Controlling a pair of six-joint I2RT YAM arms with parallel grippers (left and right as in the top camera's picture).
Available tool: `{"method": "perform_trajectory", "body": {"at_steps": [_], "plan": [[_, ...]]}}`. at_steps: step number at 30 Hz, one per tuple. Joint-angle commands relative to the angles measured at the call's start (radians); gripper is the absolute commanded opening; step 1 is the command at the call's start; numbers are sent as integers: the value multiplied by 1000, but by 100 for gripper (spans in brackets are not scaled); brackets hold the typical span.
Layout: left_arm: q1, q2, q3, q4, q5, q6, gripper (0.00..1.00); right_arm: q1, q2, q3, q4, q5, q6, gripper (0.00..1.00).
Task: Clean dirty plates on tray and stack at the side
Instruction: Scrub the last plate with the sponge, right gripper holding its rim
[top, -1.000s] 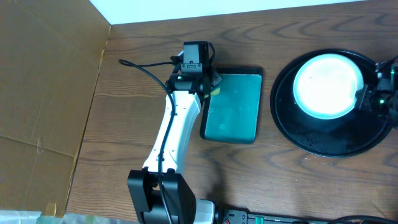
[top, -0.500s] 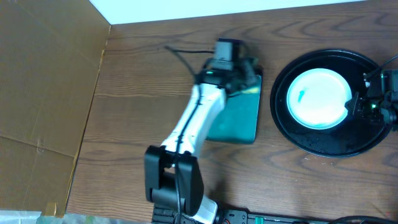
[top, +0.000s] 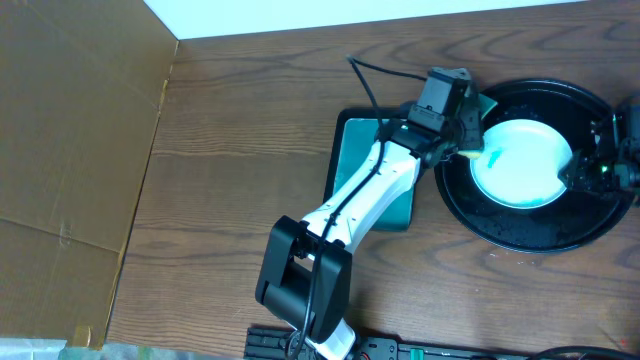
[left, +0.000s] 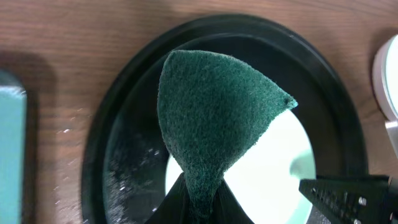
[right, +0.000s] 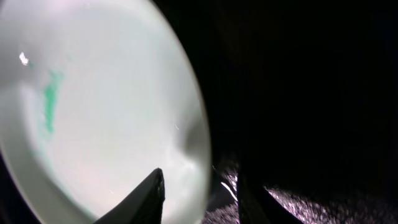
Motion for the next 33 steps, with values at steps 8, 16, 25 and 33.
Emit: {"method": "perform_trajectory", "body": {"at_steps": [8,16,25,33], "plan": [[-77,95,-11,48,-1,6,7,0,11,19,-9,44,-3,31],[-137,172,-11,174,-2,-52,7,1,55,19,-12,43,25,3],[-156,322,-11,239,-2,-53,7,0,59,19,-9,46,50,1],[-152,362,-11,164,-235,-50,7,-2,59,19,10,63,50,1]]}}
